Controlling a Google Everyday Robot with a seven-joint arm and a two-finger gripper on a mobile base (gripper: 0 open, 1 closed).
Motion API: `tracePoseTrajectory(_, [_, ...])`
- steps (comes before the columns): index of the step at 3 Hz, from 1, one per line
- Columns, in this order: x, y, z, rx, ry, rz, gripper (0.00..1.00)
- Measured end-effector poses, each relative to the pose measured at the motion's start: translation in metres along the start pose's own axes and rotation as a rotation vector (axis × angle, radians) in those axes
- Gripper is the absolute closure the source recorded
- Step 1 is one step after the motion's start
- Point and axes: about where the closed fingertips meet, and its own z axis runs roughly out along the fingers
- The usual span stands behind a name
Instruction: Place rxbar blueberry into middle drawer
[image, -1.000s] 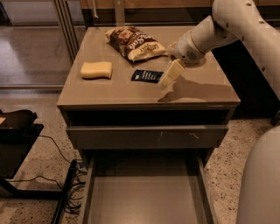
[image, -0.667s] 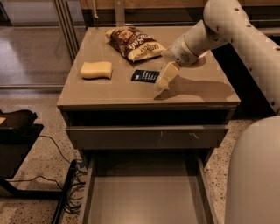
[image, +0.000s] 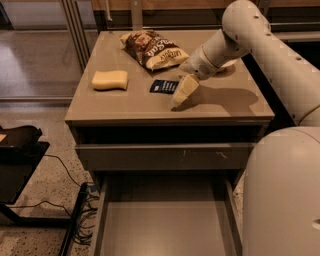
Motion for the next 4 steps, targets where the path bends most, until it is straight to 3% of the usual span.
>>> tracePoseTrajectory(1, [0.0025, -0.0018, 0.0073, -0.011, 0.007, 0.016, 0.00])
tracePoseTrajectory(2, [0.0025, -0.0018, 0.0074, -0.011, 0.007, 0.016, 0.19])
tracePoseTrajectory(4, [0.0025, -0.0018, 0.0074, -0.011, 0.007, 0.016, 0.65])
